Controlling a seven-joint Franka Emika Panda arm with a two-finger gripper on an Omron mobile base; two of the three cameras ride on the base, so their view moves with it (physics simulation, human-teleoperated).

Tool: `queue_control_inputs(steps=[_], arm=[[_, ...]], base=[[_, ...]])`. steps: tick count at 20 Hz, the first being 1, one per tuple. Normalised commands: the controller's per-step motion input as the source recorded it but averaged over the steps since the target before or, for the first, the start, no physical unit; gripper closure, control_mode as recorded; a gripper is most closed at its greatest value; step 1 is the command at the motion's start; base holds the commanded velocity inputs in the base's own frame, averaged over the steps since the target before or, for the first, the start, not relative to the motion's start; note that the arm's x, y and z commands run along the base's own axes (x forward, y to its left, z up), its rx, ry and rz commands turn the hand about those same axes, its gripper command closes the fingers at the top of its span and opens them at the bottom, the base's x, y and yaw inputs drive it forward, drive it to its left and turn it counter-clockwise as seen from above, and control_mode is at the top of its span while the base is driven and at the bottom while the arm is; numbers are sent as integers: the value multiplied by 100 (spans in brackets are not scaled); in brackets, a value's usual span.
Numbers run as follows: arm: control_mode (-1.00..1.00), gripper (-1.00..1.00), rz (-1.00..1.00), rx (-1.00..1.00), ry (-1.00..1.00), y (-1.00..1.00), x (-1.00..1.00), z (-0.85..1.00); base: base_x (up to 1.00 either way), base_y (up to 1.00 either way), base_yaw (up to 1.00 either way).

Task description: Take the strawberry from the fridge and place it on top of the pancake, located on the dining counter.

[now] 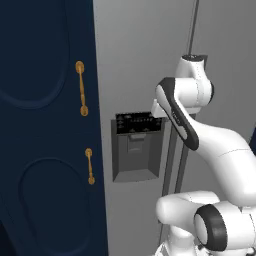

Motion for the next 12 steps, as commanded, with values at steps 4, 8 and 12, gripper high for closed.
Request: queue_control_inputs(steps=[4,8,12], arm=[[100,-100,0,0,0,0,0,0],[100,-100,0,0,0,0,0,0],[100,-100,0,0,0,0,0,0]], base=[[-38,-19,-10],[-55,-23,-30],[-37,-25,-22]])
